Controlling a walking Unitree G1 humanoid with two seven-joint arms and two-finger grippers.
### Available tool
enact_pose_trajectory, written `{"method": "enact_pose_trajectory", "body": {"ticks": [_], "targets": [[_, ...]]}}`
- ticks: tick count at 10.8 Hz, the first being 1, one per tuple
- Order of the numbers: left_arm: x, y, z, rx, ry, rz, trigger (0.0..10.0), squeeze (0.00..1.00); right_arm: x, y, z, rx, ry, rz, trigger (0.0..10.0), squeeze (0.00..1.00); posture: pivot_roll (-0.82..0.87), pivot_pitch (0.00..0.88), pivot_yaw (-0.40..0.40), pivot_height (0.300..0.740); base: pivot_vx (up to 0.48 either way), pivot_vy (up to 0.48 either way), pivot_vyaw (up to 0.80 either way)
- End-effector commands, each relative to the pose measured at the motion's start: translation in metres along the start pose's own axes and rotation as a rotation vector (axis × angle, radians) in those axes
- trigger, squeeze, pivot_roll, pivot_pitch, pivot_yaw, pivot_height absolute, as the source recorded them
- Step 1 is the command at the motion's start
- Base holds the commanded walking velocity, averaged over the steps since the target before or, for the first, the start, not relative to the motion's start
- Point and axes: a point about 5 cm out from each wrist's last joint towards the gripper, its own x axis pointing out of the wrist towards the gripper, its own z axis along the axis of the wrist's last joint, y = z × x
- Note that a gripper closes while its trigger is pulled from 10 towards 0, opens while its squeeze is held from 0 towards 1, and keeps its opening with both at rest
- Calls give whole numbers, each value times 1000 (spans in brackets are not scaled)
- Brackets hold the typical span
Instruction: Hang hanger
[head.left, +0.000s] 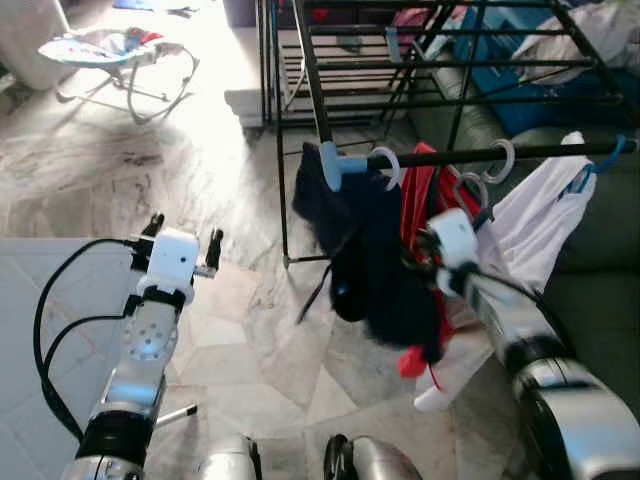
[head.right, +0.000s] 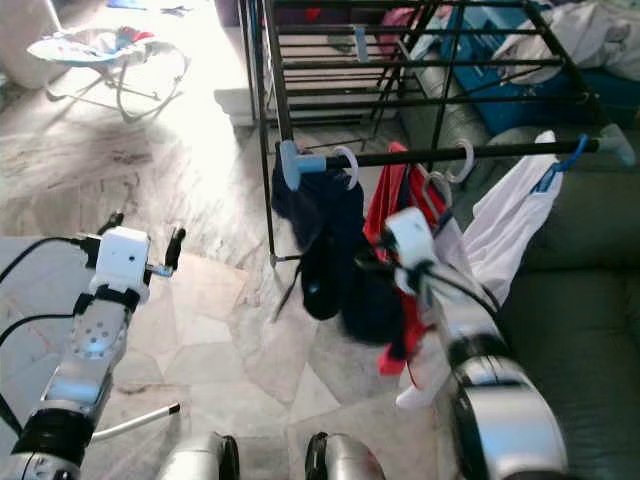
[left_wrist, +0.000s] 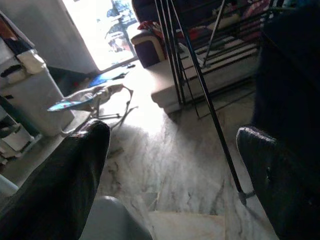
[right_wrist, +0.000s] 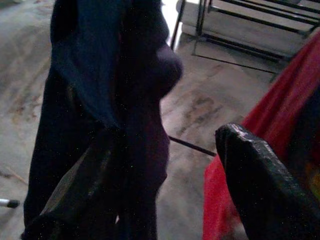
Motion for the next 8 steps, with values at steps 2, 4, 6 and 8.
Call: {"method": "enact_pose_trajectory", "body": {"ticks": [2, 4, 6, 8], "targets": [[-1, -2, -1, -10, 11, -5, 10000, 0, 10, 5, 10, 27, -10, 27, 0, 0, 68, 113, -75, 740, 0, 0, 0], [-3, -7, -2, -16, 16, -19, 10000, 0, 15, 14, 11, 27, -3, 66, 0, 0, 68, 120, -78, 740, 0, 0, 0], [-4, -6, -3, -17, 24, -18, 10000, 0, 15, 11, 10, 16, 14, 30, 0, 0, 67, 121, -80, 740, 0, 0, 0], [-3, -9, -3, -22, 26, -19, 10000, 0, 13, 7, 4, 12, 47, -43, 0, 0, 64, 119, -79, 740, 0, 0, 0]]}}
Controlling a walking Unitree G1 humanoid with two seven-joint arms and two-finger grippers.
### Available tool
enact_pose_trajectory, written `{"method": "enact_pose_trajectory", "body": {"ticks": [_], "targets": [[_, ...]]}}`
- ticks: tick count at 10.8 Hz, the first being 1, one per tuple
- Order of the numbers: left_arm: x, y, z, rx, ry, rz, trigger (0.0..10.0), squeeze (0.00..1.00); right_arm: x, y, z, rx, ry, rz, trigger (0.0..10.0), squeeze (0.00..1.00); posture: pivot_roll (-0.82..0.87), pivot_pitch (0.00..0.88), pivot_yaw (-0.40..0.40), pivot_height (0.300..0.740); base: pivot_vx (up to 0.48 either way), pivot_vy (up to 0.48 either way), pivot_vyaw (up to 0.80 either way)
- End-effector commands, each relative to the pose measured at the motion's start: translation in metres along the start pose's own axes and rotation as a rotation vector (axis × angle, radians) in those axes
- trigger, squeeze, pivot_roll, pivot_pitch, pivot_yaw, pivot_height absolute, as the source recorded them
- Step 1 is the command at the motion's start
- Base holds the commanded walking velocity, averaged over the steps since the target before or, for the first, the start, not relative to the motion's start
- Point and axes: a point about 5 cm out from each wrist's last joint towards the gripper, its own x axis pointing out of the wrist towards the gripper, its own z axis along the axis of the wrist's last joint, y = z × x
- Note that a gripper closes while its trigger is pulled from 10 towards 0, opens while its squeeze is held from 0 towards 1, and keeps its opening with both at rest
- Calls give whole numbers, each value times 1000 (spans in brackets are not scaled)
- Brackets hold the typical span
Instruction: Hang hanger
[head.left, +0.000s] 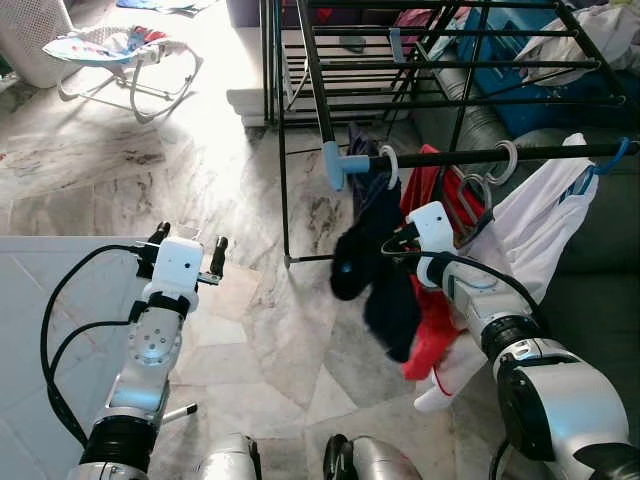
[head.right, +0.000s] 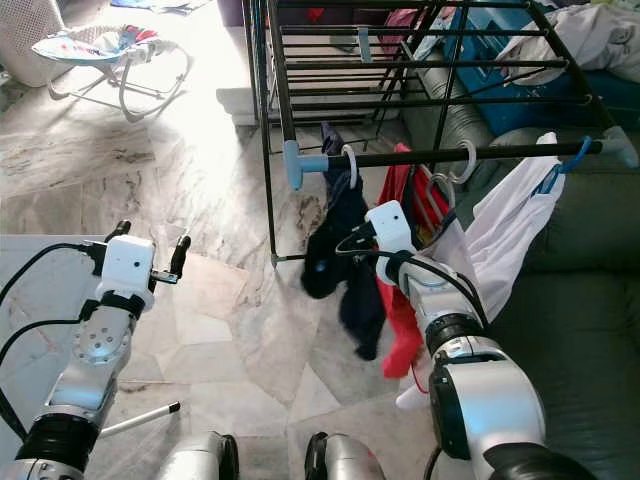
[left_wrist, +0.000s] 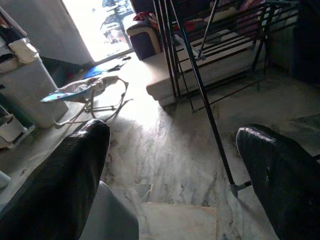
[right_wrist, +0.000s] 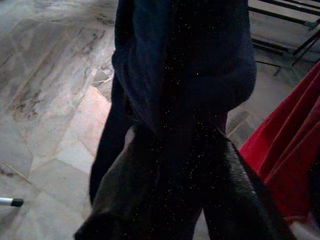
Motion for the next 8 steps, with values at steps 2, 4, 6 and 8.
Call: {"method": "enact_pose_trajectory", "body": {"ticks": [2, 4, 6, 8], "targets": [[0, -1, 1, 3, 0, -10, 10000, 0, -4, -7, -5, 6, 26, -32, 0, 0, 64, 119, -78, 740, 0, 0, 0], [0, -1, 0, 4, 4, -9, 10000, 0, -7, -11, -9, 2, 42, -47, 0, 0, 63, 118, -77, 740, 0, 0, 0], [1, -2, 1, 3, 5, -12, 10000, 0, -8, -10, -13, -16, 61, -41, 0, 0, 63, 116, -77, 740, 0, 0, 0], [1, -3, 0, 0, 7, -7, 10000, 0, -10, -10, -15, -32, 57, -11, 0, 0, 62, 116, -81, 740, 0, 0, 0]]}}
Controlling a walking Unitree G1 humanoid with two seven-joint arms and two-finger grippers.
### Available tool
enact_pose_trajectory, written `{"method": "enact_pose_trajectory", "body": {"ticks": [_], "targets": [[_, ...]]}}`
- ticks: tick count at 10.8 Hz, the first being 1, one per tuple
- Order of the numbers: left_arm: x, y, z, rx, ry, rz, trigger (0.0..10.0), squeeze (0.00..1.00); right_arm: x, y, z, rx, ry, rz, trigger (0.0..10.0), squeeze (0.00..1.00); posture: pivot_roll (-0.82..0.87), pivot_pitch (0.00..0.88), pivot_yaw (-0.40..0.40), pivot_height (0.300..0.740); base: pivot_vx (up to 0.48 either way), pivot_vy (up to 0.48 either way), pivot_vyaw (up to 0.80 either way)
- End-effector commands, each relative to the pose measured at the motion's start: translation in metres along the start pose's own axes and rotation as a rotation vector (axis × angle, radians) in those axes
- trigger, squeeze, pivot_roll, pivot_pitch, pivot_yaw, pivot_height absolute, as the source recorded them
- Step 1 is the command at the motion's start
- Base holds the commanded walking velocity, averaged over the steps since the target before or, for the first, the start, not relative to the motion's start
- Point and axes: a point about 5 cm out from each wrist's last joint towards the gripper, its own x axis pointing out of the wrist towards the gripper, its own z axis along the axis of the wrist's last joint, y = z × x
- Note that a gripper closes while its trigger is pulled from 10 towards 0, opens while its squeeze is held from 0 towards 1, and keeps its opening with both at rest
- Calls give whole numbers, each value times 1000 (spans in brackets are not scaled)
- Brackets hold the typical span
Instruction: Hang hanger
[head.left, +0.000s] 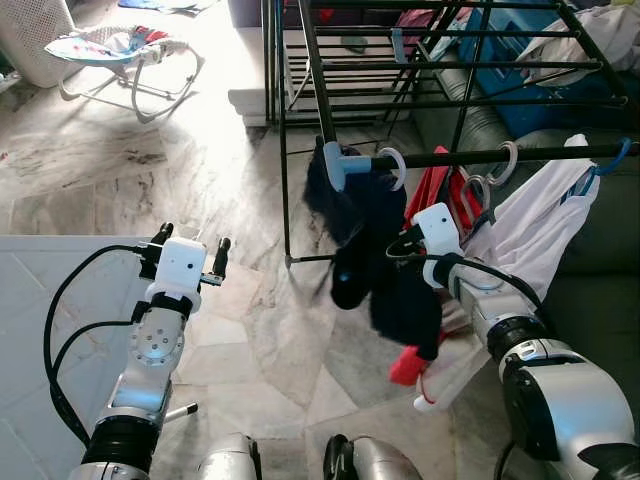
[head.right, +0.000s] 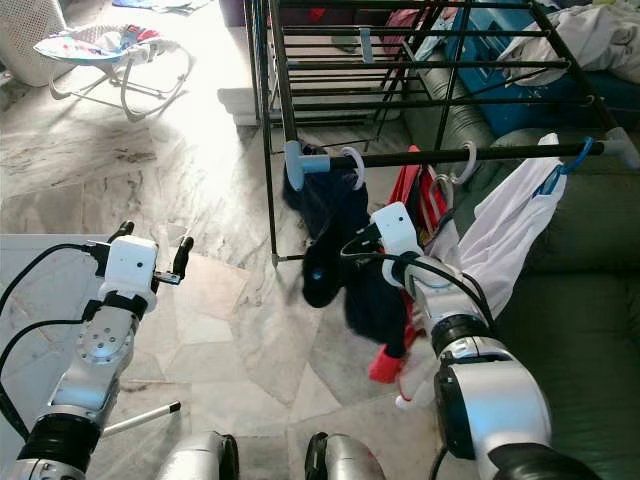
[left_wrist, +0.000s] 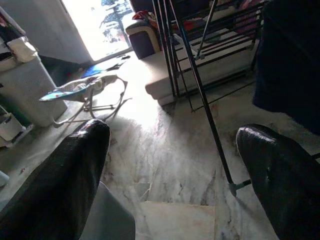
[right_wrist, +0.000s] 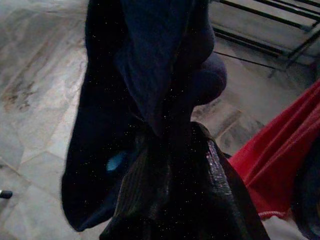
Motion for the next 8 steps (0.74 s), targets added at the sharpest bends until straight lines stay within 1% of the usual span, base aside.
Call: {"method": "enact_pose_trajectory", "body": {"ticks": [1, 2, 3, 4, 5, 6, 7, 8], "targets": [[0, -1, 1, 0, 4, -1, 10000, 0, -6, -4, -8, 1, 15, 3, 0, 0, 63, 115, -83, 740, 0, 0, 0], [0, -1, 0, -5, 4, 5, 10000, 0, -8, -8, 5, -11, -86, 25, 0, 0, 62, 116, -88, 740, 0, 0, 0], [0, -1, 0, -7, 3, 10, 10000, 0, -10, -13, 10, -25, -124, 5, 0, 0, 64, 116, -94, 740, 0, 0, 0], [-2, 1, -1, -13, 5, 23, 10000, 0, -16, -22, 20, -60, -214, -63, 0, 0, 68, 116, -100, 740, 0, 0, 0], [-4, 1, -2, -18, 9, 29, 10000, 0, -21, -25, 24, -87, -271, -99, 0, 0, 65, 115, -102, 740, 0, 0, 0], [-6, 0, -4, -29, 15, 30, 10000, 0, -29, -22, 25, -60, -370, -148, 0, 0, 58, 114, -102, 740, 0, 0, 0], [-6, -1, -3, -55, 4, 31, 10000, 0, -37, -12, 20, -30, -436, -202, 0, 0, 49, 110, -99, 740, 0, 0, 0], [-4, -1, -2, -66, 4, 55, 10000, 0, -46, -2, 13, -33, -469, -259, 0, 0, 43, 105, -98, 740, 0, 0, 0]]}}
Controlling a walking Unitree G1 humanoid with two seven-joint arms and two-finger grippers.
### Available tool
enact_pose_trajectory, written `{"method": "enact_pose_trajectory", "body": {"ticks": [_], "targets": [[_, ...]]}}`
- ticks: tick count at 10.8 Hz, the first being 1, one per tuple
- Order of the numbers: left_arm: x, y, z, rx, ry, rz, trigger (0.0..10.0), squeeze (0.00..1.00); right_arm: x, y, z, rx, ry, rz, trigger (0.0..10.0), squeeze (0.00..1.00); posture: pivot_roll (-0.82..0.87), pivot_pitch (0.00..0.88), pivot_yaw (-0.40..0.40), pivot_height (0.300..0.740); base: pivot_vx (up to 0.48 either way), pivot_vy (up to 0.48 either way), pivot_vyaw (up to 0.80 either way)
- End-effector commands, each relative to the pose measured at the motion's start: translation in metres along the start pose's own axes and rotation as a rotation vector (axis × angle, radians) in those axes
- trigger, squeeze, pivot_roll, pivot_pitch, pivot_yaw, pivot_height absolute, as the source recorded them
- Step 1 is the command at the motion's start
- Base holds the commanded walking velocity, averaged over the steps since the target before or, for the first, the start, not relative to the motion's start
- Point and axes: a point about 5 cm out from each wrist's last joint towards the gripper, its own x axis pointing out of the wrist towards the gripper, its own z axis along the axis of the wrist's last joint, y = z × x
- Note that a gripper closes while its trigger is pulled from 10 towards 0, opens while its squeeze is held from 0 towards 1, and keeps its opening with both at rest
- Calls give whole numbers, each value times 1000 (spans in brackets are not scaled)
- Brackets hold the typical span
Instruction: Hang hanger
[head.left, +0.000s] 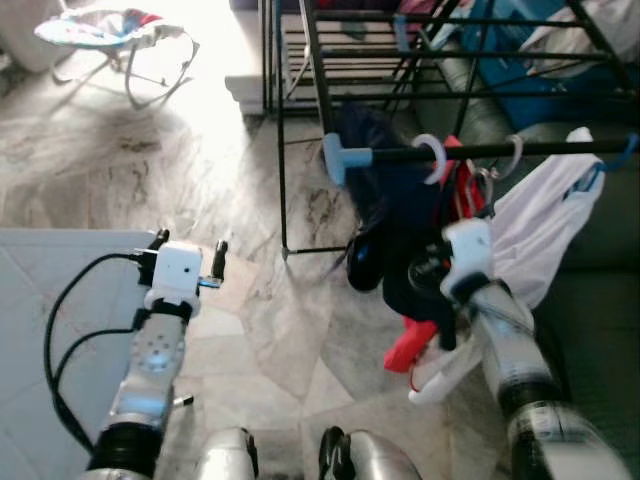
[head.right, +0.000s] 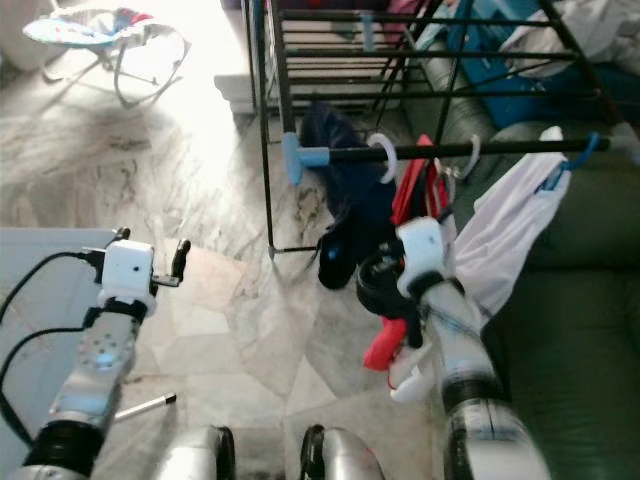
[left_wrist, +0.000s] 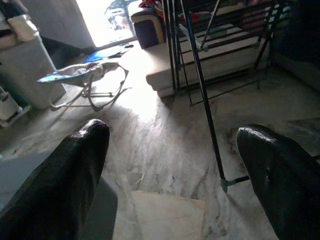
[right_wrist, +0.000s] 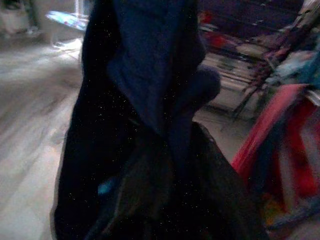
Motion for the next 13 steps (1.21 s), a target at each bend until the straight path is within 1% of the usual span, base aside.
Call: {"method": "enact_pose_trajectory", "body": {"ticks": [1, 2, 3, 4, 5, 6, 9, 13], "targets": [[1, 2, 0, -8, 3, 15, 10000, 0, -4, -6, 19, -20, -118, -97, 0, 0, 40, 101, -95, 740, 0, 0, 0], [0, 3, -1, -1, 1, 11, 10000, 0, -20, 1, 6, 7, -77, -143, 0, 0, 38, 97, -91, 740, 0, 0, 0], [-1, 3, -1, -3, 1, 8, 10000, 0, -34, 13, -13, 45, 31, -128, 2196, 0, 39, 94, -87, 740, 0, 0, 0], [-2, 2, -2, 3, 3, 3, 10000, 0, -45, 22, -27, 86, 113, -117, 10000, 0, 41, 90, -84, 740, 0, 0, 0], [-2, 1, -2, 2, 4, 1, 10000, 0, -50, 27, -31, 100, 153, -108, 10000, 0, 43, 89, -84, 740, 0, 0, 0], [-2, 1, -2, 2, 7, -1, 10000, 0, -51, 28, -31, 109, 157, -115, 10000, 0, 43, 89, -79, 740, -266, 0, 0], [-2, -3, -2, 3, 9, -16, 10000, 0, -42, 24, -23, 112, 162, -126, 10000, 0, 44, 93, -77, 740, -305, 0, 0], [-1, -4, -1, 2, 7, -24, 10000, 0, -37, 28, -20, 121, 163, -120, 10000, 0, 42, 90, -74, 740, -366, 0, 0]]}}
